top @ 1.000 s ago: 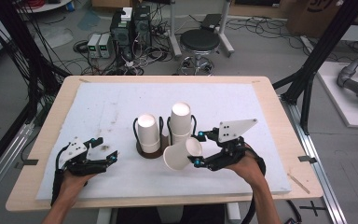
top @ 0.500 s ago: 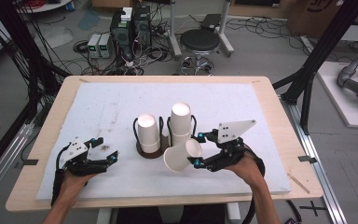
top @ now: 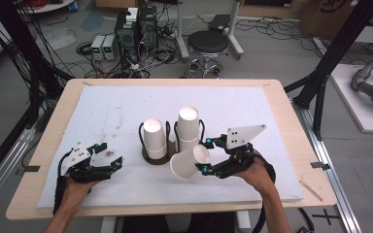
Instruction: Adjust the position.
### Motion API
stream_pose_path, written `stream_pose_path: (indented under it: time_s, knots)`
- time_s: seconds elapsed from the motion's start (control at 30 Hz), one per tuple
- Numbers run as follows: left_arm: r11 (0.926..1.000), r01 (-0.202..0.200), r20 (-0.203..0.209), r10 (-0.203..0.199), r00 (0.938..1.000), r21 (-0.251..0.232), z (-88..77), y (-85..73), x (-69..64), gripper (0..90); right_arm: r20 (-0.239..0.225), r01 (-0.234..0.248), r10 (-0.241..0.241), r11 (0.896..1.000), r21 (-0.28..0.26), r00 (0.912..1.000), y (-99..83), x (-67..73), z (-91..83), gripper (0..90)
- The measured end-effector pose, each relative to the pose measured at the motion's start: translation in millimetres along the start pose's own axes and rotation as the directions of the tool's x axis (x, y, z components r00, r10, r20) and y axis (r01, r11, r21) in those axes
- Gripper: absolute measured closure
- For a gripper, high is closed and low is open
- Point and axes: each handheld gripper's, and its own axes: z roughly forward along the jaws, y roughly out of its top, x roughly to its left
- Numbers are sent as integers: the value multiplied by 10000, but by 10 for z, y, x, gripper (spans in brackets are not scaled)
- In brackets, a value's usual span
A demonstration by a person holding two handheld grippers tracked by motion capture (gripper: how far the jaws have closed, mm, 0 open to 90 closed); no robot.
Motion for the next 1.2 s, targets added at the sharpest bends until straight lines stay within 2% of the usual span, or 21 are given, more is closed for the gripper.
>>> stream_pose_path:
  time_s: [0.27, 0.33, 0.43, 0.53, 0.6, 0.73, 0.8, 0.87, 0.93, 0.97, 1.13, 1.17, 1.2]
  knots:
    - [9999, -83, 105, 84, 9999, -85, -6, 4, -11, 156, 5, 2, -2, 10000, -71, 10000, 2, 8, -13, 358]
    - [9999, 70, 330, -66, 9994, -128, -13, 26, -14, 156, -7, 2, -2, 10000, -59, 10000, 0, 4, -11, 358]
    - [9995, 50, 853, -23, 9964, -306, -51, 116, -43, 156, -74, 13, -13, 10000, -96, 10000, -4, -2, -10, 358]
    - [9993, -15, 1464, 69, 9892, -372, -96, 232, -90, 152, -121, -17, 15, 9999, -115, 9999, -8, -8, -1, 358]
    - [9991, -143, 1867, 217, 9822, -411, -125, 294, -118, 151, -138, -36, 35, 10000, -77, 9999, -8, -5, 7, 358]
    - [9985, -459, 2696, 520, 9616, -289, -174, 421, -175, 136, -178, 23, -25, 9999, -128, 9998, -2, 1, 8, 358]
    - [9984, -553, 3329, 573, 9412, -155, -178, 466, -199, 136, -228, 53, -56, 9999, -163, 9997, 2, 2, 2, 358]
    - [9971, -749, 3786, 741, 9226, -125, -179, 512, -224, 136, -259, 61, -67, 9997, -229, 9996, 6, 5, -1, 358]
    - [9962, -854, 4100, 847, 9081, -166, -173, 560, -250, 137, -310, 49, -57, 9996, -268, 9995, 10, 5, 6, 358]
    - [9956, -915, 4185, 912, 9036, -194, -168, 579, -261, 137, -325, 34, -43, 9996, -283, 9995, 12, 5, 14, 358]
    - [9930, -1155, 4903, 1129, 8642, -251, -126, 706, -335, 137, -506, 58, -72, 9996, -276, 9987, 34, 9, 68, 358]
    - [9928, -1169, 4991, 1142, 8590, -260, -119, 722, -347, 137, -577, 21, -39, 9995, -314, 9983, 39, 11, 81, 358]
    - [9929, -1152, 5164, 1131, 8489, -281, -104, 747, -365, 137, -626, 54, -74, 9994, -328, 9980, 41, 10, 89, 358]
